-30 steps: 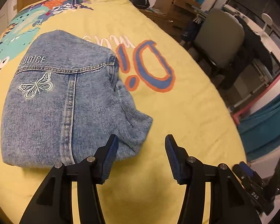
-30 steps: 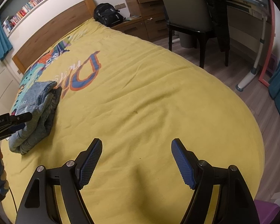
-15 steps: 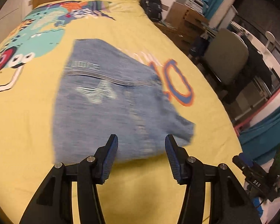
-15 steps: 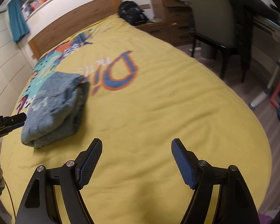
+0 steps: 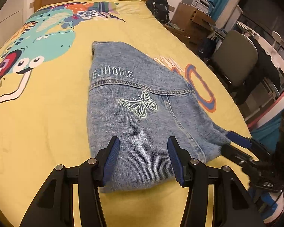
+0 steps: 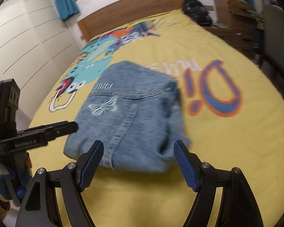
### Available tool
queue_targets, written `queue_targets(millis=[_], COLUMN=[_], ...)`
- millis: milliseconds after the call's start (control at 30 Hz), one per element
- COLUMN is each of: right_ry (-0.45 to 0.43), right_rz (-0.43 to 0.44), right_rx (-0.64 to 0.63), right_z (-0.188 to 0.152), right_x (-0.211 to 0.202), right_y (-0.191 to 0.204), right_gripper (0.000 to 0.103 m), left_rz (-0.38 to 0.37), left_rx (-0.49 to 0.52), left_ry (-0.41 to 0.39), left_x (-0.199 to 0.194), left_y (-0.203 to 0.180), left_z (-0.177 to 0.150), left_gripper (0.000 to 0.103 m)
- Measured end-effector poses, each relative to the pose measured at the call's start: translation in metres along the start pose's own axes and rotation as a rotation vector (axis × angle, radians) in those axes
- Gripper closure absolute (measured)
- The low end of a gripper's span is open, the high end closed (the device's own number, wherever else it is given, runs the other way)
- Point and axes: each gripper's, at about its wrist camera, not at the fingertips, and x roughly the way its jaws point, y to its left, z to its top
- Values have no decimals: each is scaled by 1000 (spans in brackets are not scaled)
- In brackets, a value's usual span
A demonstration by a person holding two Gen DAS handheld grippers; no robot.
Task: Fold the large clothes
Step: 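Move both tools to the jacket edge below the butterfly embroidery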
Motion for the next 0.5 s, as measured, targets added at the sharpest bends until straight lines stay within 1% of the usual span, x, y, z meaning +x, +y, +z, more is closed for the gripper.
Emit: queue_targets(millis=[67,133,167,200,267,300,400,433,500], right_ry=[26,53,66,76,92,95,94,84,56], right_rz=[12,4,-3,-5,3,7,-8,-25,-27], right_rx=[1,24,45,67,107,116,106,101,104], right_z=[0,1,-1,-2,-6,-8,-10,-8,-4], right_x=[21,38,46,52,60,61,59,56,46], right_y=[0,-11,-20,-28,-42,-46,-52,-52,-56], right_gripper=[25,25,25,25,25,25,25,25,25], left_rz=[-6,-9,-17,-30,-47,-48,-52,-58,-70], left_rx=[13,30,33,32,38,47,71,76,70], left_ry=[12,16,15,16,14,11,12,11,3], left_x=[9,15,18,20,24,26,25,23,17], left_y=[3,3,4,4,2,-1,-4,-4,0], left_z=[-2,-5,-6,-5,-6,-6,-3,-3,-1], left_gripper=[56,56,54,49,44,41,40,40,40])
